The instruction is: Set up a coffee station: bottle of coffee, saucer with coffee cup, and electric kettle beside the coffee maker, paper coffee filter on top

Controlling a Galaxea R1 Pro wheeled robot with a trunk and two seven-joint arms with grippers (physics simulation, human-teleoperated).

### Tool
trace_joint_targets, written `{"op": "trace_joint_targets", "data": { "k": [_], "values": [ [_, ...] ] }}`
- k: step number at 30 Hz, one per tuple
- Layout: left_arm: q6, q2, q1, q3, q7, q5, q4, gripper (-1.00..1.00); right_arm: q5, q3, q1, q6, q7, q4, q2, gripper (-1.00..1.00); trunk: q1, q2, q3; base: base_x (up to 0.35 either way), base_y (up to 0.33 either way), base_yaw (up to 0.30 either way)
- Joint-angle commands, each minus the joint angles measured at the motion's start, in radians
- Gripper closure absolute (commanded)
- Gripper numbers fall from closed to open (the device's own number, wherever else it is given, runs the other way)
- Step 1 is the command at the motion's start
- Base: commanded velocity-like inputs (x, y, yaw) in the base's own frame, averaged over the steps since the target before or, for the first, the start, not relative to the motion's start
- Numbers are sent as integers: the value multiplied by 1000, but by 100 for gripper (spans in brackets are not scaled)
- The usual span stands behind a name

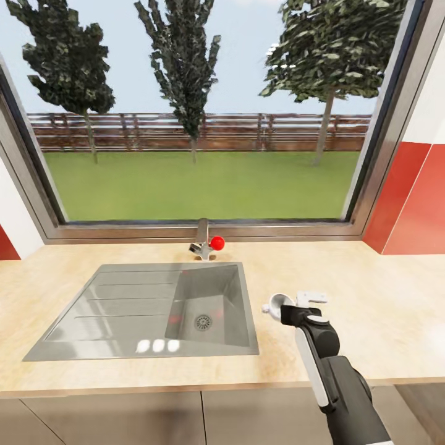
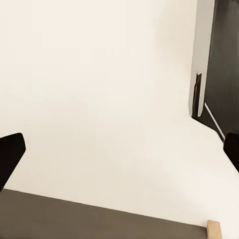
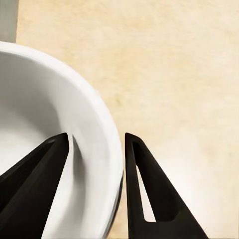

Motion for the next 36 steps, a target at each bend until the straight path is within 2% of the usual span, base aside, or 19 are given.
{"op": "trace_joint_targets", "data": {
  "k": [1, 8, 24, 36],
  "values": [
    [-7, 0, -1, 4, 4, -8, 2, -100, -8, 0, -1, 3, -10, -2, 6, 100, 1, -2, -2, 0, 0, 0],
    [-9, -2, -1, 4, 6, -8, 3, -100, -8, 0, -1, 4, -9, -1, 44, 100, 1, -2, -2, -145, 48, 19],
    [-7, -3, -1, 8, 7, -5, 2, -100, -8, 8, -1, 4, -9, 1, 44, 100, 1, -2, -2, -235, 225, 265],
    [-7, -4, -1, 10, 7, -5, 2, -100, -8, 10, -1, 4, -9, 1, 44, 100, 1, -2, -2, -97, 289, 276]
  ]
}}
